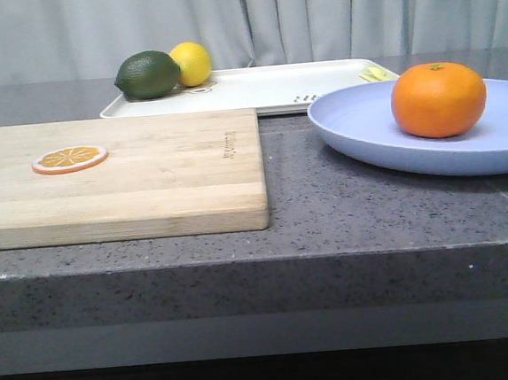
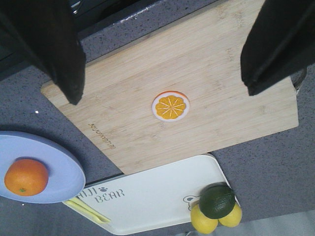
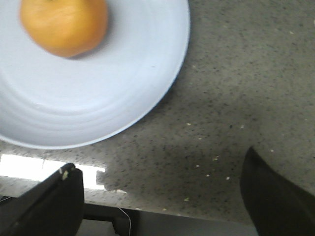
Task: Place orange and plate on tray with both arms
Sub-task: 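Withdraw the left gripper upward away from the plate, then grip the rim of the blue plate with the right gripper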
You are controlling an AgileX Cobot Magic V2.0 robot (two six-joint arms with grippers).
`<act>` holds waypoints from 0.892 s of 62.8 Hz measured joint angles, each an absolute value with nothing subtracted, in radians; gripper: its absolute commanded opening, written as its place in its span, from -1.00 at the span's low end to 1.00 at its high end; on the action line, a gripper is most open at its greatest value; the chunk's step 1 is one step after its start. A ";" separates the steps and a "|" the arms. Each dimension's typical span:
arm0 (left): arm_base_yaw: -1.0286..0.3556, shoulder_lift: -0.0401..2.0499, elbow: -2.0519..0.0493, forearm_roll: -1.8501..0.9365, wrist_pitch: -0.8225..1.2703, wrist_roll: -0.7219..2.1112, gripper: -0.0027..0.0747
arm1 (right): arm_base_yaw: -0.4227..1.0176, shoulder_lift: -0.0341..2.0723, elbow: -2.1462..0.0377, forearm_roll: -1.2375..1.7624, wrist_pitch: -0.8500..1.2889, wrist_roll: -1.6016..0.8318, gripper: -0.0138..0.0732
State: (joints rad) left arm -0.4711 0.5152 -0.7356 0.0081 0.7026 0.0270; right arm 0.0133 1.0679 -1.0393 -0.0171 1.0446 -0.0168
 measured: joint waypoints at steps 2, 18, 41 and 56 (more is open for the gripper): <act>-0.471 0.515 -0.736 0.008 0.703 0.027 0.67 | -0.024 1.087 -1.046 -0.012 1.049 -0.036 0.81; -0.471 0.515 -0.736 0.008 0.703 0.027 0.67 | -0.331 1.228 -1.058 0.257 1.053 -0.212 0.81; -0.471 0.515 -0.736 0.008 0.703 0.027 0.67 | -0.424 1.430 -1.020 0.642 1.079 -0.383 0.81; -0.471 0.515 -0.735 0.008 0.703 0.027 0.67 | -0.353 1.514 -1.017 0.722 1.035 -0.389 0.75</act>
State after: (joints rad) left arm -0.4711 0.5152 -0.7350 0.0081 0.7026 0.0270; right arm -0.3528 1.5142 -1.0172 0.7223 1.0352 -0.3893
